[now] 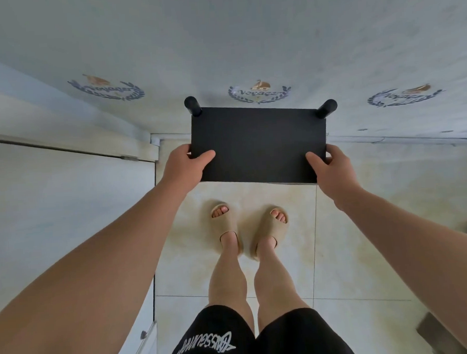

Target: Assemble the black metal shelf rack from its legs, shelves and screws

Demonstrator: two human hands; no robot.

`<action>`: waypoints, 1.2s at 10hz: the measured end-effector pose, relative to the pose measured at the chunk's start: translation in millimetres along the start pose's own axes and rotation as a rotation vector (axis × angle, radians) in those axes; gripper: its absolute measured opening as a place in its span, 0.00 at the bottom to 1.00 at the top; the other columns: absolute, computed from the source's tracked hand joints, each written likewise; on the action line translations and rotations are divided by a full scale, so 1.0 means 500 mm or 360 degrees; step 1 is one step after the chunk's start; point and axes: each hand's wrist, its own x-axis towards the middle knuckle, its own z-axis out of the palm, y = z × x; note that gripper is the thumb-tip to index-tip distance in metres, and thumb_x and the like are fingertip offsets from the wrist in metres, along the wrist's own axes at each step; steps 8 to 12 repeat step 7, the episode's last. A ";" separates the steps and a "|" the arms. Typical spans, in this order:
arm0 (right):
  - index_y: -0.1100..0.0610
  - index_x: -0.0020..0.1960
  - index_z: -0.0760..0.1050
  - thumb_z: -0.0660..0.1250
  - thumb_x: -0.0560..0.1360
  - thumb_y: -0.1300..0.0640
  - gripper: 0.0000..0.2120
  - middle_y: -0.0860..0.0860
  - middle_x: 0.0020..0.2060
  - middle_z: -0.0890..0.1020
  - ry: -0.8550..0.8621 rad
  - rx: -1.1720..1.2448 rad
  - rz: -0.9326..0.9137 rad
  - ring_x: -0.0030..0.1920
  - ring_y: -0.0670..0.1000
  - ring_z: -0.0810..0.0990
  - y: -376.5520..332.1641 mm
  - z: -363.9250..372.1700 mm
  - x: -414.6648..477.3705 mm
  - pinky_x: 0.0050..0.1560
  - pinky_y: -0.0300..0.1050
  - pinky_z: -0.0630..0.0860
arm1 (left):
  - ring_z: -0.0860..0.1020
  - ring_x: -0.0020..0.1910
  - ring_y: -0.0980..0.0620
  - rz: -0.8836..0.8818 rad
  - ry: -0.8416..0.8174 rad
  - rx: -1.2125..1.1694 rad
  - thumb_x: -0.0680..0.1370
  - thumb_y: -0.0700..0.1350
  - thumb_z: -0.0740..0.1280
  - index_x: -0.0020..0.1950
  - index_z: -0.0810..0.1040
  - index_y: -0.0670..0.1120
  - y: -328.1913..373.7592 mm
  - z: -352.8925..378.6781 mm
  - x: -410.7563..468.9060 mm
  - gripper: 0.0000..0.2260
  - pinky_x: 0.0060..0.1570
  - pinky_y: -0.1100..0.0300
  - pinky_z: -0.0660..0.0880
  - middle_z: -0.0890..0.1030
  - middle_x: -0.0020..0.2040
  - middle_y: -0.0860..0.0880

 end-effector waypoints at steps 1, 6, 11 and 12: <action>0.43 0.58 0.71 0.65 0.80 0.46 0.08 0.41 0.44 0.80 -0.0001 -0.0003 -0.0027 0.41 0.41 0.78 -0.006 -0.002 0.010 0.36 0.38 0.70 | 0.81 0.53 0.48 0.0013 0.0040 -0.0039 0.77 0.53 0.71 0.63 0.78 0.46 0.006 0.003 0.007 0.18 0.55 0.48 0.80 0.82 0.55 0.49; 0.48 0.76 0.65 0.62 0.82 0.47 0.24 0.45 0.59 0.76 -0.0050 -0.0211 -0.0145 0.53 0.50 0.76 -0.029 -0.015 -0.004 0.43 0.39 0.71 | 0.78 0.59 0.47 -0.0042 -0.0007 0.0151 0.77 0.57 0.68 0.73 0.68 0.48 0.031 0.000 0.001 0.27 0.50 0.57 0.72 0.78 0.61 0.51; 0.50 0.81 0.57 0.61 0.82 0.46 0.29 0.49 0.74 0.68 -0.0087 -0.0452 -0.0193 0.70 0.54 0.71 -0.038 -0.023 -0.051 0.61 0.46 0.70 | 0.68 0.72 0.42 -0.0019 0.0079 0.0397 0.77 0.59 0.67 0.79 0.59 0.50 0.050 -0.001 -0.042 0.34 0.65 0.46 0.69 0.69 0.74 0.47; 0.50 0.81 0.57 0.61 0.82 0.46 0.29 0.49 0.74 0.68 -0.0087 -0.0452 -0.0193 0.70 0.54 0.71 -0.038 -0.023 -0.051 0.61 0.46 0.70 | 0.68 0.72 0.42 -0.0019 0.0079 0.0397 0.77 0.59 0.67 0.79 0.59 0.50 0.050 -0.001 -0.042 0.34 0.65 0.46 0.69 0.69 0.74 0.47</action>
